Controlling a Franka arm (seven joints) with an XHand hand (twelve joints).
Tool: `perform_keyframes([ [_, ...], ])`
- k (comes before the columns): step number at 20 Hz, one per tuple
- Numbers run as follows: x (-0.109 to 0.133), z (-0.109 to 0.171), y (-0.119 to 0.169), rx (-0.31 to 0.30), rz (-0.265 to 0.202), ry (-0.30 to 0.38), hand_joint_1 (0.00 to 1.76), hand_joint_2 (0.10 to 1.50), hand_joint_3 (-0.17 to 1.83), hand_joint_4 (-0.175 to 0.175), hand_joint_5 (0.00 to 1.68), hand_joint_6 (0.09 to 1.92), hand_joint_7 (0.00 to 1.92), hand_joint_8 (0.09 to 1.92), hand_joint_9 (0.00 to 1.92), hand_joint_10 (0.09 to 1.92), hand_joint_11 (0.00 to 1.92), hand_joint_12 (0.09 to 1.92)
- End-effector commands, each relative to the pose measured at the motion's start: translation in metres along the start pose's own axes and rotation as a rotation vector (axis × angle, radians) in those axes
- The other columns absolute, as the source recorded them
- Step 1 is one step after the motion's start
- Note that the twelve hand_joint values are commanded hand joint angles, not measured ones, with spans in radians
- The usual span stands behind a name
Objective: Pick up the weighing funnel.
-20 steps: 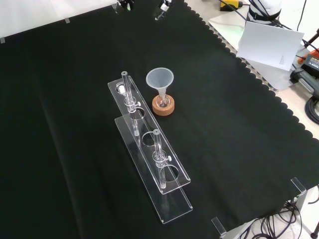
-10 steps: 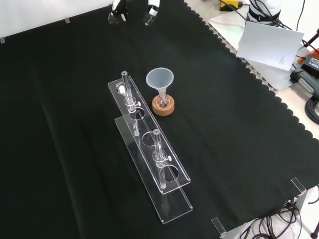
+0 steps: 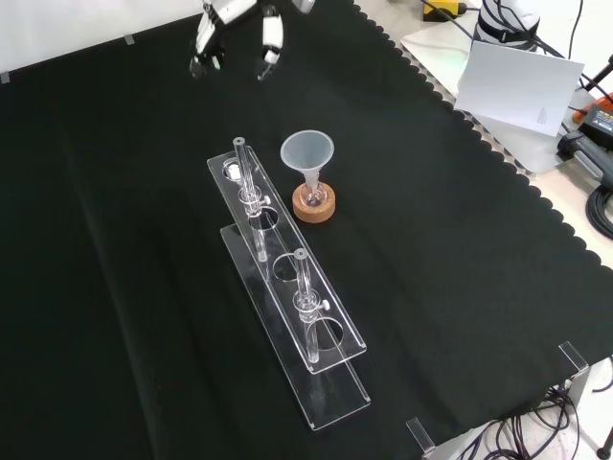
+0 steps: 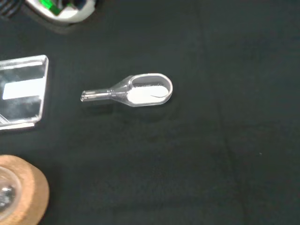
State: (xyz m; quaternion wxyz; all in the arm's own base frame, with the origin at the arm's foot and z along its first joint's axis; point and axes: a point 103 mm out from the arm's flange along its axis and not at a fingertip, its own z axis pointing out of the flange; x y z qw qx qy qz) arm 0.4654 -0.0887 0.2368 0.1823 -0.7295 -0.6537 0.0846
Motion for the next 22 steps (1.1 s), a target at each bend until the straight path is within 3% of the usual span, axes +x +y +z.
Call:
perform_keyframes([
  [1,-0.001,0.032,0.045,-0.026,-0.038,-0.089,0.84,0.6,0.56,-0.043,0.46,0.09,0.47,0.66,0.77,0.48,0.58,1.28],
  [13,-0.001,0.083,0.065,-0.044,-0.083,-0.143,0.91,0.57,0.59,-0.03,0.54,0.09,0.48,0.67,0.77,0.49,0.57,1.28],
  [22,0.0,0.119,0.078,-0.007,-0.111,-0.172,0.92,0.55,0.64,-0.028,0.59,0.09,0.52,0.66,0.79,0.49,0.58,1.27],
])
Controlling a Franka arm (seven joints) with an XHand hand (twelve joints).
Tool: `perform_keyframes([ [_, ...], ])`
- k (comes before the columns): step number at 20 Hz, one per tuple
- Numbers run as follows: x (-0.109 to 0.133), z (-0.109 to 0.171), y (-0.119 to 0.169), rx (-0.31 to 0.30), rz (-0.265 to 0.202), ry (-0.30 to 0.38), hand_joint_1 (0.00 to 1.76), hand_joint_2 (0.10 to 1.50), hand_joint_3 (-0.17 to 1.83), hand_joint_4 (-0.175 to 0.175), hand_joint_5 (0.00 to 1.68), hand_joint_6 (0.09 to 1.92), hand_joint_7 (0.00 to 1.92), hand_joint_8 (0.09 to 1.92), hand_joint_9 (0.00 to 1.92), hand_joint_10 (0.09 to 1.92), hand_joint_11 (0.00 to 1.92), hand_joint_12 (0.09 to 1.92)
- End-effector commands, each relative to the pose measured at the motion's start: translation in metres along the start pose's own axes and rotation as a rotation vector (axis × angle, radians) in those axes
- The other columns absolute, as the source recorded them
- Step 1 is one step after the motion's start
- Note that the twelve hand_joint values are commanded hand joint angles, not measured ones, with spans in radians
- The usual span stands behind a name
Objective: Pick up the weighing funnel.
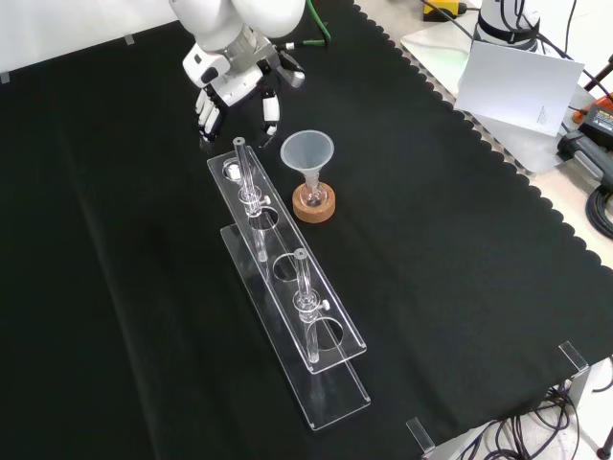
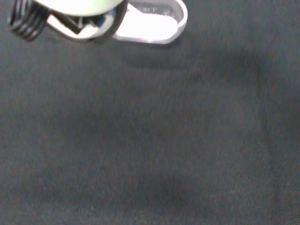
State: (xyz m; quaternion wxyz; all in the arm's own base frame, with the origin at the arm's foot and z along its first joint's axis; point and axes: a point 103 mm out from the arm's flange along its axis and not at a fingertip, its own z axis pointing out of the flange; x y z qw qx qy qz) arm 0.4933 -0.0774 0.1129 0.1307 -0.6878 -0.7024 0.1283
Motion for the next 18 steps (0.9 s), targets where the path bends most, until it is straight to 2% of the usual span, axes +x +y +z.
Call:
perform_keyframes([
  [1,0.001,0.017,0.008,0.002,-0.011,-0.023,0.92,0.55,0.64,-0.028,0.59,0.09,0.52,0.66,0.79,0.49,0.58,1.27],
  [6,0.001,0.024,0.016,-0.042,0.0,-0.06,0.9,0.55,0.65,-0.03,0.63,0.12,0.54,0.67,0.8,0.49,0.59,1.27],
  [10,0.003,0.029,0.026,-0.042,0.007,-0.061,0.9,0.55,0.65,-0.029,0.67,0.14,0.56,0.67,0.8,0.48,0.59,1.27],
  [12,0.004,0.03,0.029,-0.059,0.029,-0.075,0.91,0.55,0.65,-0.026,0.66,0.24,0.56,0.66,0.81,0.47,0.6,1.26],
  [15,0.004,0.03,0.032,-0.066,0.049,-0.085,0.92,0.55,0.65,-0.021,0.61,0.51,0.57,0.66,0.82,0.46,0.6,1.26],
  [18,0.004,0.035,0.034,-0.056,0.062,-0.089,0.93,0.55,0.65,-0.02,0.6,0.62,0.57,0.66,0.82,0.46,0.6,1.26],
])
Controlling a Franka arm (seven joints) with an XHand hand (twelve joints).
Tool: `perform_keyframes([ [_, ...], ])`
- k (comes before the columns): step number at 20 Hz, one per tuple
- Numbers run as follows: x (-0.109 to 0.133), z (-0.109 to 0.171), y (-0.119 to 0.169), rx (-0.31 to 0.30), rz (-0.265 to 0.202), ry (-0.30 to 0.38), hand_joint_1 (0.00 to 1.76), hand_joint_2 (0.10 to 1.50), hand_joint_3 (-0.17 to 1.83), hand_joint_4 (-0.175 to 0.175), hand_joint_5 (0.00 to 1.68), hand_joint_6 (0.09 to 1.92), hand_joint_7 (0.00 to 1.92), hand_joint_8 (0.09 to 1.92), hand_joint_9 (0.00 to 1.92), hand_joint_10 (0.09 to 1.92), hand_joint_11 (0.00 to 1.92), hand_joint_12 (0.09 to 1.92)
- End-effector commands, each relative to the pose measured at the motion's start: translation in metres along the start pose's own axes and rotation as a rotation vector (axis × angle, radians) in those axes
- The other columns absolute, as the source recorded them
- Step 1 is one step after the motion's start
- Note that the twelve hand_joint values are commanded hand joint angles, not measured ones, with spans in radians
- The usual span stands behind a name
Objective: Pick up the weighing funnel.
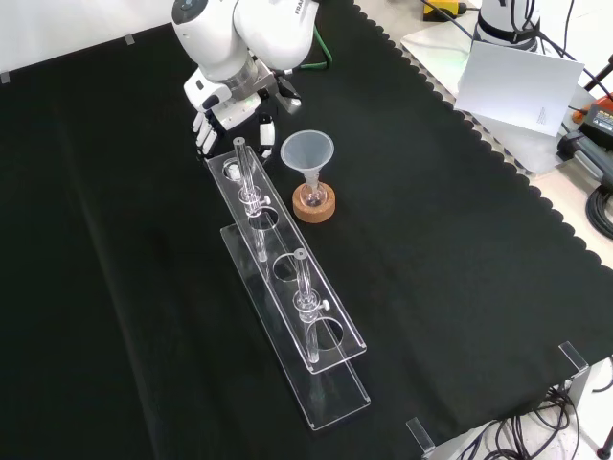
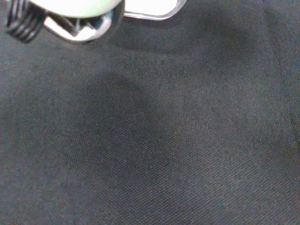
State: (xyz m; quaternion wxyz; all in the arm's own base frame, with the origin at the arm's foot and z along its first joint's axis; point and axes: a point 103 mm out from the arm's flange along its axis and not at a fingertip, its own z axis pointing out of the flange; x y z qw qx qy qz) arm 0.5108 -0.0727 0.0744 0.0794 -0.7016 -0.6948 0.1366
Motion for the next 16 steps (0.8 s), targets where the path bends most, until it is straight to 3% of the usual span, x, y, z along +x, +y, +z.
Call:
perform_keyframes([
  [1,0.0001,0.0066,0.004,0.007,0.019,-0.013,0.94,0.55,0.65,-0.019,0.61,0.63,0.57,0.66,0.82,0.46,0.6,1.26],
  [16,-0.0034,0.0103,0.0094,-0.01,0.021,-0.018,0.95,0.57,0.67,0.022,0.8,0.79,0.56,0.67,0.83,0.47,0.6,1.26],
])
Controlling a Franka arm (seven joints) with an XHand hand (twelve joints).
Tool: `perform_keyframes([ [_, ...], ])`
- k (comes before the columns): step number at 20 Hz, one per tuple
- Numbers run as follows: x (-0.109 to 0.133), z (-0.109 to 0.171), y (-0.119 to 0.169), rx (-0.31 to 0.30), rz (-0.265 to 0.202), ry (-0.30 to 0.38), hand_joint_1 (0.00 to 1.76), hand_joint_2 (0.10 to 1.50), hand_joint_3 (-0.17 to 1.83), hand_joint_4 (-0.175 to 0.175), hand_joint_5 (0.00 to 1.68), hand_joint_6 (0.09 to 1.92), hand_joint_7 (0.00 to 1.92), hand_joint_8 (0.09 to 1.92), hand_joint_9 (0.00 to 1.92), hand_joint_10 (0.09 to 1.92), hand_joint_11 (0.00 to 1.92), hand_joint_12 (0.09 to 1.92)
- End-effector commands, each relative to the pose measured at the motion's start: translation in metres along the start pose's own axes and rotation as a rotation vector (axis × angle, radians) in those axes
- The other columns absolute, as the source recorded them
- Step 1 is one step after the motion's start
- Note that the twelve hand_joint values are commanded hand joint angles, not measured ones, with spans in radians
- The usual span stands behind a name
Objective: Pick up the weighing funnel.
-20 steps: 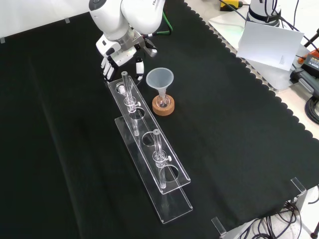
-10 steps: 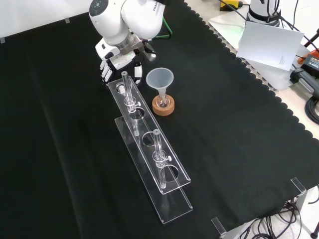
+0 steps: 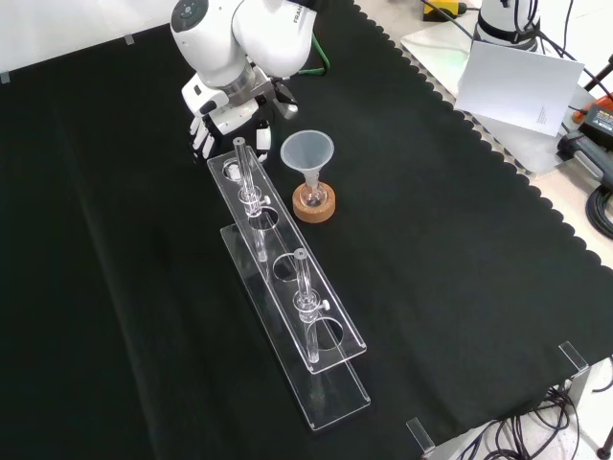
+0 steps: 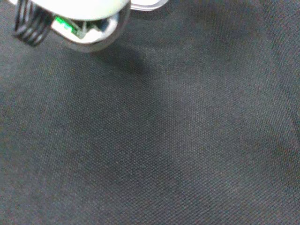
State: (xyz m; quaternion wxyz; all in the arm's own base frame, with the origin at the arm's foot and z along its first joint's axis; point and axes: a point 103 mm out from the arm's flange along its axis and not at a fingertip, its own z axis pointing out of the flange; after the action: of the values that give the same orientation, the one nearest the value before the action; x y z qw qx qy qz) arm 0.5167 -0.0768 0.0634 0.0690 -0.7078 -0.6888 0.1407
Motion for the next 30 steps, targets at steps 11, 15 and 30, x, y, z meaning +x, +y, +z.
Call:
perform_keyframes([
  [11,0.003,0.004,0.005,0.011,-0.009,-0.001,0.96,0.57,0.67,0.018,0.79,0.8,0.56,0.67,0.83,0.47,0.6,1.26],
  [15,0.002,0.005,0.005,0.014,-0.008,0.001,0.96,0.57,0.68,0.016,0.79,0.81,0.56,0.67,0.83,0.47,0.6,1.25],
  [30,-0.006,-0.013,-0.003,-0.024,0.041,0.067,1.11,0.69,0.59,0.175,1.28,0.63,0.61,0.66,1.02,0.36,0.84,1.06],
])
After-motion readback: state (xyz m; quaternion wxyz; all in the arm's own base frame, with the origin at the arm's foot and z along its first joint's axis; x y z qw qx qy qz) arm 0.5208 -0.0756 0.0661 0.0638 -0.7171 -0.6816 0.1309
